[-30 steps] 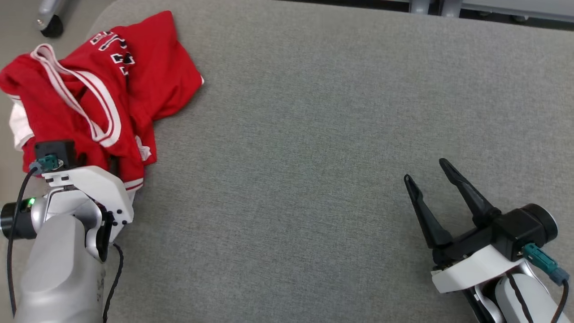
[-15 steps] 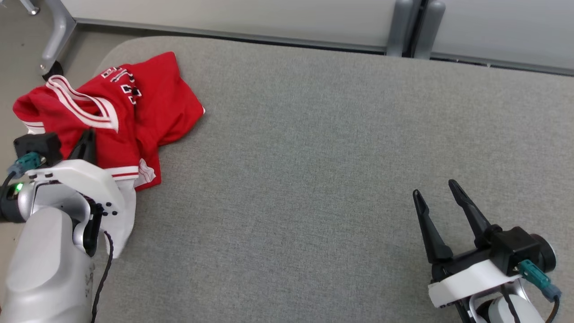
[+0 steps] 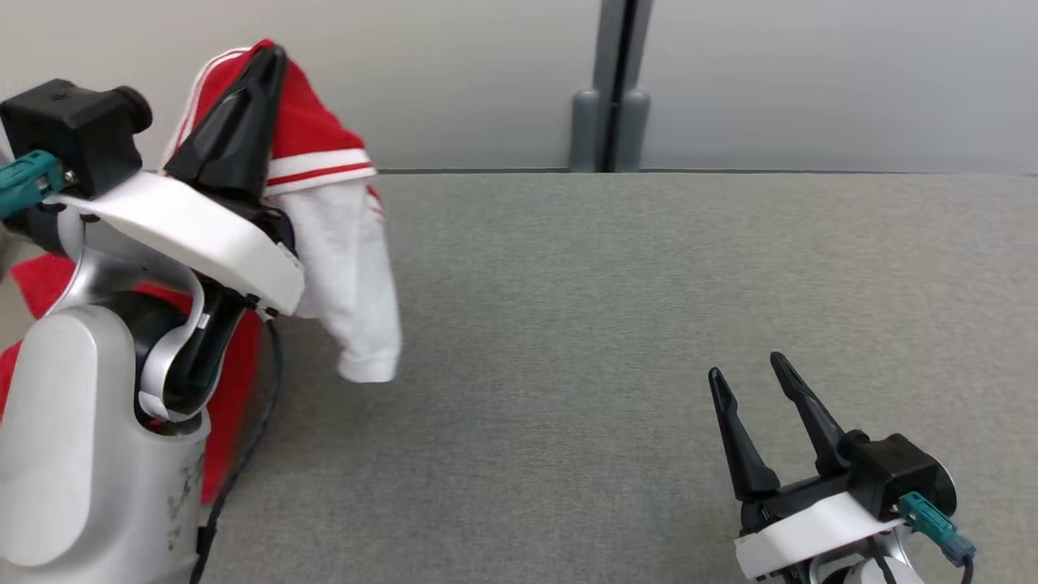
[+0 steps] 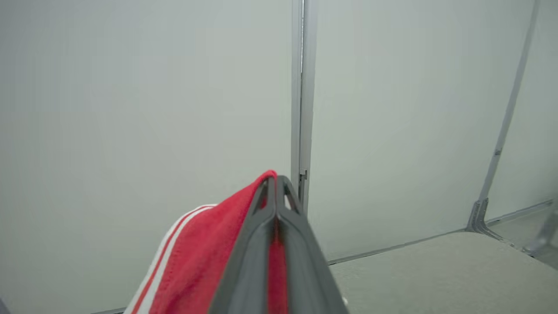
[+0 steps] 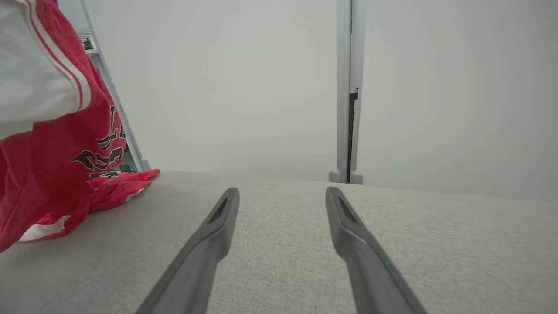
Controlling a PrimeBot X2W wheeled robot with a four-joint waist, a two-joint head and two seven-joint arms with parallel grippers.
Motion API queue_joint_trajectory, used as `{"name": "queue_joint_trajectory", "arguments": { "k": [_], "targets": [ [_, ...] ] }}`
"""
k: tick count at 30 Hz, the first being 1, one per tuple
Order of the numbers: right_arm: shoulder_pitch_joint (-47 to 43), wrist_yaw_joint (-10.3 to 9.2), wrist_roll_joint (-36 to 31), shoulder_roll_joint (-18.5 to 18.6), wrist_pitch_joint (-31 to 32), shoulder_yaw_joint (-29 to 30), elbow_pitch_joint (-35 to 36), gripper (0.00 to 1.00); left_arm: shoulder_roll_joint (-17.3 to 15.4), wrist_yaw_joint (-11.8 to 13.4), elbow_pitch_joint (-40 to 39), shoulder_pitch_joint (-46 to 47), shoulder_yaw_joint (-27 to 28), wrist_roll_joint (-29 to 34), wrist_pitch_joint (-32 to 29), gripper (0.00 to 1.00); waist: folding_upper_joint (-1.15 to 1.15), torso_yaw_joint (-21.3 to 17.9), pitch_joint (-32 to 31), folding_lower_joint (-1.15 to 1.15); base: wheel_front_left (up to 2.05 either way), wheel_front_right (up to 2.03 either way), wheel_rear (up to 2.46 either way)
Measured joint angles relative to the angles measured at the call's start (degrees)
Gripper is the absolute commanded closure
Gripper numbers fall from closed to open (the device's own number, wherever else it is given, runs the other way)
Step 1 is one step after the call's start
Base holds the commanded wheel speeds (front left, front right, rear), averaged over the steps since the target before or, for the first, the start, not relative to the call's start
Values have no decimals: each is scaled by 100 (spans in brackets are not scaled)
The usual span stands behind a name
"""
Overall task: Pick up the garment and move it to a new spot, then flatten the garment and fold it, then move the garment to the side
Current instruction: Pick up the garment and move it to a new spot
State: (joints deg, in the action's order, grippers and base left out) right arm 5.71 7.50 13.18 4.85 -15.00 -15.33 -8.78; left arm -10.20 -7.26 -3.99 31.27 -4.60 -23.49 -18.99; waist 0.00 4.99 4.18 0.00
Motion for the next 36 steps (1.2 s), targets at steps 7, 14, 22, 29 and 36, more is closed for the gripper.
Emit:
{"name": "queue_joint_trajectory", "arguments": {
  "k": [7,14,22,29,36],
  "targets": [
    [40,-1,45,-96,0,186,42,0,492,33,-976,224,-506,-724,-633,100,0,-898,-5,0,0,0,0],
    [85,-1,96,-160,0,376,62,0,712,337,-1215,595,-943,-1379,-666,100,0,-1769,138,0,0,0,0],
    [92,-1,160,-193,0,379,73,0,564,715,30,-33,-814,-1230,-299,100,0,-2383,390,0,0,0,0],
    [131,-1,230,-201,0,408,59,0,259,680,2117,-932,-407,-1071,657,100,0,-2370,545,0,0,0,0],
    [136,-1,38,-204,0,455,0,0,407,400,3376,-1009,-377,-961,2064,0,0,-2071,494,0,0,0,0]
  ]
}}
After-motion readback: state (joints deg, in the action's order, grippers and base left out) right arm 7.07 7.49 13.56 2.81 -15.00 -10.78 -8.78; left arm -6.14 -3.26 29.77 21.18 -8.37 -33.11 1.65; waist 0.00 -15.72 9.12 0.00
